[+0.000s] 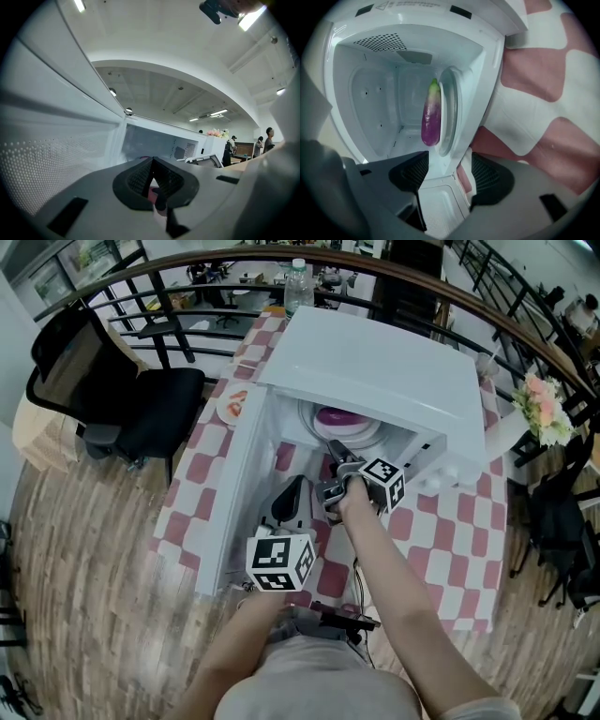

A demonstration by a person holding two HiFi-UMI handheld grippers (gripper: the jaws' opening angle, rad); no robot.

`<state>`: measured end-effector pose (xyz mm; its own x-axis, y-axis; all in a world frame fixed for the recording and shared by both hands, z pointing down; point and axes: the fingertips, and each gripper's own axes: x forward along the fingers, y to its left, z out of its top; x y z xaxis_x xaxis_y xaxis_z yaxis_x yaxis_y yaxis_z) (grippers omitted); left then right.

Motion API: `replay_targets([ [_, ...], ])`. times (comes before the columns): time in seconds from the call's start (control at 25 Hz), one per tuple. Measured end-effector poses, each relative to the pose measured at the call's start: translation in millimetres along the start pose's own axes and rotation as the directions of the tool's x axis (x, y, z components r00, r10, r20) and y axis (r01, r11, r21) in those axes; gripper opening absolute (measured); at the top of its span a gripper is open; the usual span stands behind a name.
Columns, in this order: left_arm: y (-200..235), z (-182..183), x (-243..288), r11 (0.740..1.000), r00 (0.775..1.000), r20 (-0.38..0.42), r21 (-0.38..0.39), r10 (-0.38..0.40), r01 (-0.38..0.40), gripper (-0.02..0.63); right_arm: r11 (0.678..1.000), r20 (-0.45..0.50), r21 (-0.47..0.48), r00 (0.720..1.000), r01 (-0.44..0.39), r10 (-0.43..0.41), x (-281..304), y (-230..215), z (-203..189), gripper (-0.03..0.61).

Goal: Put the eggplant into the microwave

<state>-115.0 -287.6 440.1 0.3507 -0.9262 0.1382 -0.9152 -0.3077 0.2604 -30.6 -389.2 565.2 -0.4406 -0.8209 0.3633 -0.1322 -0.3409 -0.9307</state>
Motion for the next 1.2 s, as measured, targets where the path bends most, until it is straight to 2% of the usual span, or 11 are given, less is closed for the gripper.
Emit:
replay_targets([
  [0.16,-2,2,-4,1.0,1.0,0.013,-0.007,0.003,-0.003,0.003,0.999,-0.036,-0.048,0.999,0.001,-0.003,-18,-1,-9,0.294],
  [0.24,-2,4,-6,1.0,1.0,0.021,-0.013,0.006,-0.005,0.003,0.998,-0.046,-0.065,0.999,-0.005,0.002,-27,-1,-12,0.273],
  [0.32,-2,5,-8,1.0,1.0,0.029,-0.022,0.011,-0.01,0.003,0.995,-0.046,-0.095,0.999,-0.005,0.001,-38,-1,-13,0.226],
  [0.52,-3,8,-10,0.999,0.999,0.042,-0.041,0.014,-0.012,0.003,0.986,-0.034,-0.166,0.999,-0.004,-0.002,-62,3,-12,0.044],
  [0.56,-5,8,-10,0.999,0.999,0.044,-0.041,0.011,-0.009,0.003,0.985,-0.032,-0.174,0.999,-0.007,0.001,-67,4,-11,0.031],
  [0.64,-8,8,-11,0.999,0.999,0.046,-0.04,0.004,-0.002,0.003,0.977,-0.035,-0.209,0.999,-0.028,0.021,-75,8,-12,0.025],
  [0.84,-20,8,-9,0.999,0.999,0.041,-0.036,-0.024,0.026,0.003,0.937,-0.071,-0.327,0.991,-0.127,0.109,-95,28,-19,0.025],
  [1.2,-36,8,-7,0.997,0.997,0.027,-0.017,-0.073,0.074,0.003,0.847,-0.087,-0.474,0.97,-0.239,0.226,-126,58,-19,0.023],
])
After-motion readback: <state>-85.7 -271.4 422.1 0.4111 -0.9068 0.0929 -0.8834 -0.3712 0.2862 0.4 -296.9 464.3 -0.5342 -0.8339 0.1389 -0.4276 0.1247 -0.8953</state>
